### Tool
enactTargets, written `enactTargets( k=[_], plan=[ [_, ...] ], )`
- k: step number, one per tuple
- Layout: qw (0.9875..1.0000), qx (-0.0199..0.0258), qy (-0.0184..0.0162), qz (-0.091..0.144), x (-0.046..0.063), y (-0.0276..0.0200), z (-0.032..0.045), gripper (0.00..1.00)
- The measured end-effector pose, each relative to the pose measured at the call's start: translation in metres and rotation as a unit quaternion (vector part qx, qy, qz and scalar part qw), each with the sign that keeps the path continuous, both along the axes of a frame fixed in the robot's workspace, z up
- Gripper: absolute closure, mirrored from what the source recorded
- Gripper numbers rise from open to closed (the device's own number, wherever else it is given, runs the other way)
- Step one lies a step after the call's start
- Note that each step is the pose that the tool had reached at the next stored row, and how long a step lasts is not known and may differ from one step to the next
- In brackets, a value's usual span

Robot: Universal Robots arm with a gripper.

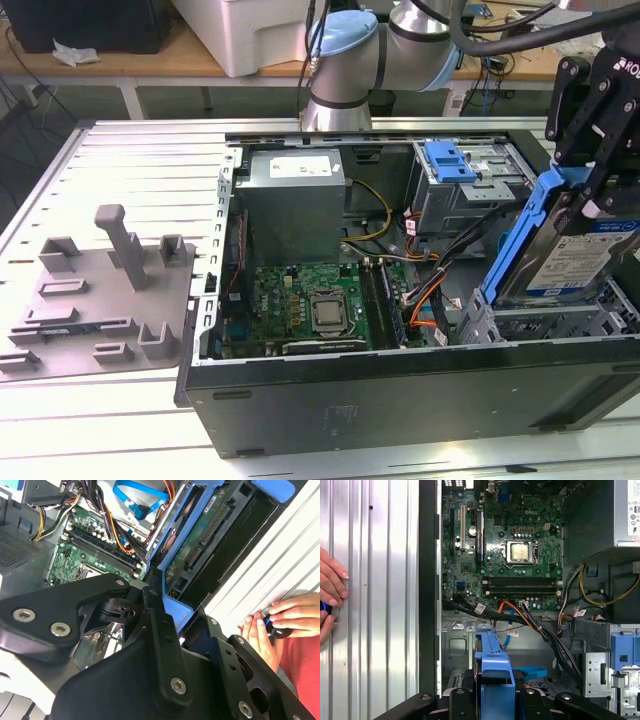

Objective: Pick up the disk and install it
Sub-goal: 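Insert the disk into the insertion slot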

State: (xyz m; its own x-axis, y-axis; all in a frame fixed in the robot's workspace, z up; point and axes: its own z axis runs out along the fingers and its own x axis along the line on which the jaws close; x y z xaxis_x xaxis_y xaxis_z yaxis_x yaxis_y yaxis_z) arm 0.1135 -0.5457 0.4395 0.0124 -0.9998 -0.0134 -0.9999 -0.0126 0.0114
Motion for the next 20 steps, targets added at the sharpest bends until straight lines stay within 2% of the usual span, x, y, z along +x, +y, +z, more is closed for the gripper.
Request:
enactTargets(
  k=[2, 11, 20],
  plan=[
    [1.0, 0.0, 0.0, 0.0, 0.0, 0.0, -0.0013, 0.63],
    [1.0, 0.0, 0.0, 0.0, 0.0, 0.0, -0.0237, 0.63],
    [1.0, 0.0, 0.0, 0.0, 0.0, 0.0, -0.0347, 0.63]
  ],
)
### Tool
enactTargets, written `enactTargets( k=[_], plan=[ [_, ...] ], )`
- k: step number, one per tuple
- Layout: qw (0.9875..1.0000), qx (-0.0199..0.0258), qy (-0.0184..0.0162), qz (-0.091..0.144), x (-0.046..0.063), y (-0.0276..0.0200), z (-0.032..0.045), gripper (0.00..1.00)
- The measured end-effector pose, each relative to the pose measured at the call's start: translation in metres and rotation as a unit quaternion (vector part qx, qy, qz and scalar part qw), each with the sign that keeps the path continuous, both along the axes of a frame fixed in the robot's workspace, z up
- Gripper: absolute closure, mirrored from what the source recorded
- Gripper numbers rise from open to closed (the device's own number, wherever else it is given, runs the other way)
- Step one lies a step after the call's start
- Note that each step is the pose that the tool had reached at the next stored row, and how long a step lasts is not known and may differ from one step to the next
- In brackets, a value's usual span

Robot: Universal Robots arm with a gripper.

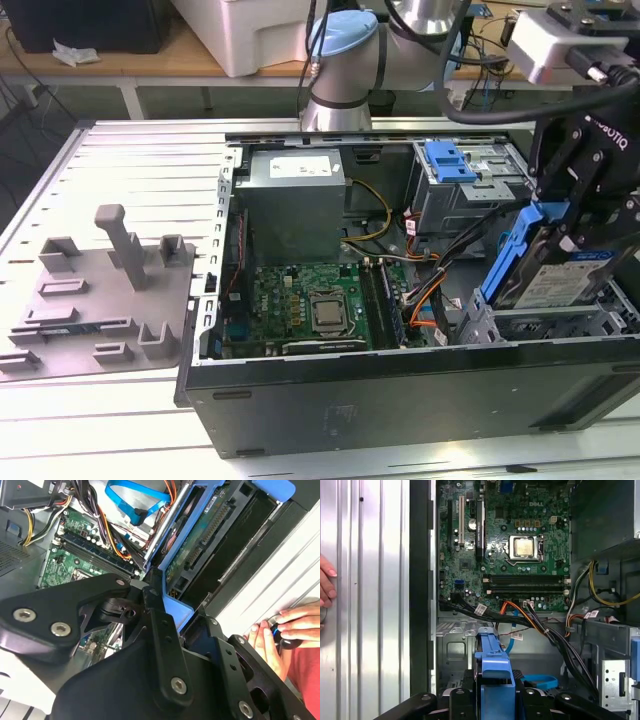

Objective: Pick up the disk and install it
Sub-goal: 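Insert the disk into the insertion slot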

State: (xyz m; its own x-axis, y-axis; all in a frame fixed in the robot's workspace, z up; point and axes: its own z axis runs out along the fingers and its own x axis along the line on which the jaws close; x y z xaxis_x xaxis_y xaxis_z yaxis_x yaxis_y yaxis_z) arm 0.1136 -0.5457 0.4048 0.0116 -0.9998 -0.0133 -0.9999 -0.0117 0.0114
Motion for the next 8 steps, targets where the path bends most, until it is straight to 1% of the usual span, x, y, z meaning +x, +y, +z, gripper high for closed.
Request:
enactTargets(
  k=[5, 8],
  plan=[
    [1.0, 0.0, 0.0, 0.0, 0.0, 0.0, -0.0044, 0.63],
    [1.0, -0.0001, 0.0, 0.0, 0.0, 0.0, -0.01, 0.63]
  ],
)
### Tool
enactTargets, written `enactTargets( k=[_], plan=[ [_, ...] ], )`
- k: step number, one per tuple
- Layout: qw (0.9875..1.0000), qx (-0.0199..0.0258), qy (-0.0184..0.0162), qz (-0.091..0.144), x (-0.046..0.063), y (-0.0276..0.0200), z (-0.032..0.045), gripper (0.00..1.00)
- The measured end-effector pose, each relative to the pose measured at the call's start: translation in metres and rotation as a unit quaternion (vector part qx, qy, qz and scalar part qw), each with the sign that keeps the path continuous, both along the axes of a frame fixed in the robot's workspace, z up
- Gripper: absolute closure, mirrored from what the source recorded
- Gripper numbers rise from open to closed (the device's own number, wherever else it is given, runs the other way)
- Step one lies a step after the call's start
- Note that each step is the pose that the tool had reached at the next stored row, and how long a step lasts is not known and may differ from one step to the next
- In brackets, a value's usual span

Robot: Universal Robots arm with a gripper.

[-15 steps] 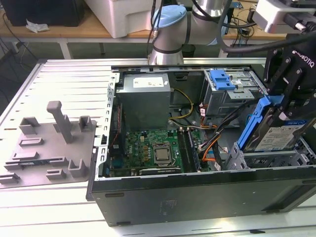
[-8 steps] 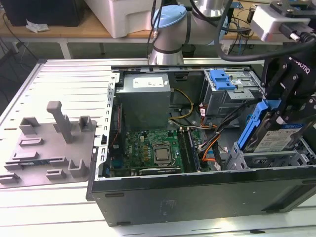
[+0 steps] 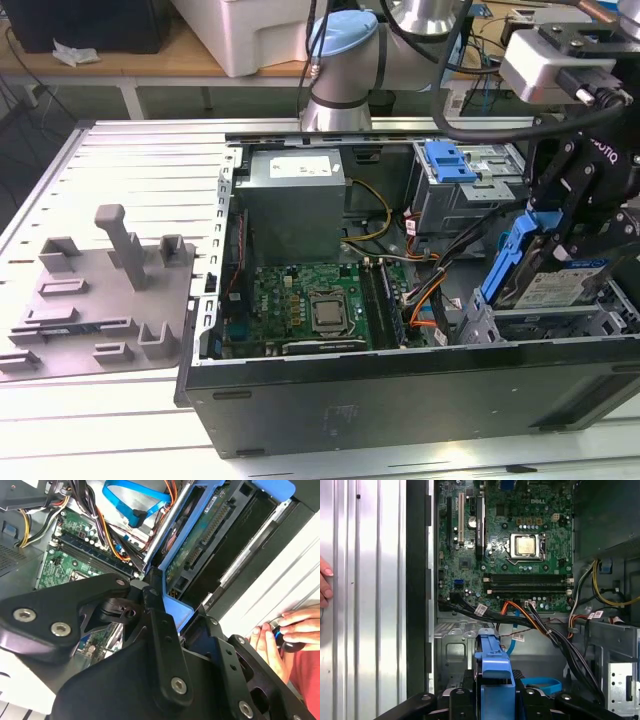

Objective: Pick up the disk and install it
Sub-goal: 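Insert the disk into the insertion slot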

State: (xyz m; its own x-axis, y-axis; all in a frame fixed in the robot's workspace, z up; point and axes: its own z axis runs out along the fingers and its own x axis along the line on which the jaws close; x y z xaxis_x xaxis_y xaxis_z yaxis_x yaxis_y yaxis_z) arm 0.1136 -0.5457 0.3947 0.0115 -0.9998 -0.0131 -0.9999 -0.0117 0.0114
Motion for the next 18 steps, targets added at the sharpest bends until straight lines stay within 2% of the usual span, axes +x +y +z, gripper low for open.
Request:
enactTargets(
  k=[6, 13, 14, 15, 16, 17, 18],
  plan=[
    [1.0, 0.0001, 0.0, 0.0, 0.0, 0.0, -0.009, 0.63],
    [1.0, 0.0001, 0.0, 0.0, 0.0, 0.0, -0.012, 0.62],
    [1.0, 0.0002, 0.0, 0.0, 0.0, 0.0, -0.0127, 0.5],
    [1.0, 0.0, 0.0, 0.0, 0.0, 0.0, -0.0129, 0.44],
    [1.0, 0.0, 0.0, 0.0, 0.0, 0.0, -0.0129, 0.44],
    [1.0, 0.0001, 0.0, 0.0, 0.0, 0.0, -0.013, 0.38],
    [1.0, 0.0001, 0.0, 0.0, 0.0, 0.0, -0.013, 0.38]
  ],
)
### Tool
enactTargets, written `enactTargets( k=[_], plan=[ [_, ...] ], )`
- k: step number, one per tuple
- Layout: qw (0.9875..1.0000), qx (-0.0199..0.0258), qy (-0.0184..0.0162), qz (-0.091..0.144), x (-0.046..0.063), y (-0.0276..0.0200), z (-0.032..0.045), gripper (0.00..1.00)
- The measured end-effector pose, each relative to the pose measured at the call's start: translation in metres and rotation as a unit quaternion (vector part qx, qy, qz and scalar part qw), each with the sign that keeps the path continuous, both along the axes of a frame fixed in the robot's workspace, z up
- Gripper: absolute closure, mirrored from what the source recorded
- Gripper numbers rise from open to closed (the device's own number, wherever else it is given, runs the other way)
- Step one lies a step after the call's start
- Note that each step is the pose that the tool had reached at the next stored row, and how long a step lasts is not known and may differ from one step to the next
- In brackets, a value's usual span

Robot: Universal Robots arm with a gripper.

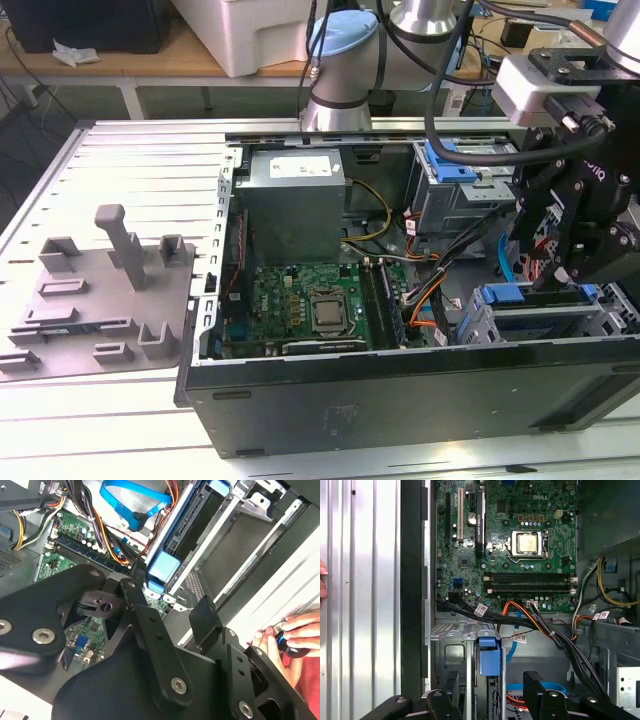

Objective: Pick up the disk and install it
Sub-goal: 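Insert the disk into the insertion slot, then insert the first disk wire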

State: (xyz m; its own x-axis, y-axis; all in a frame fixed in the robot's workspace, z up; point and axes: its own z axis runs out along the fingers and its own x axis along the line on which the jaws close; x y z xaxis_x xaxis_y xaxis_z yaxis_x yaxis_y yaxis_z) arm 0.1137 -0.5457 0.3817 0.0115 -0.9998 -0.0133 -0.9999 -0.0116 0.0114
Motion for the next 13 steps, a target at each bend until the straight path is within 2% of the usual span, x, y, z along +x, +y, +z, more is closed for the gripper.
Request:
enactTargets(
  k=[13],
  plan=[
    [1.0, 0.0, 0.0, 0.0, 0.0, 0.0, -0.0003, 0.38]
  ],
)
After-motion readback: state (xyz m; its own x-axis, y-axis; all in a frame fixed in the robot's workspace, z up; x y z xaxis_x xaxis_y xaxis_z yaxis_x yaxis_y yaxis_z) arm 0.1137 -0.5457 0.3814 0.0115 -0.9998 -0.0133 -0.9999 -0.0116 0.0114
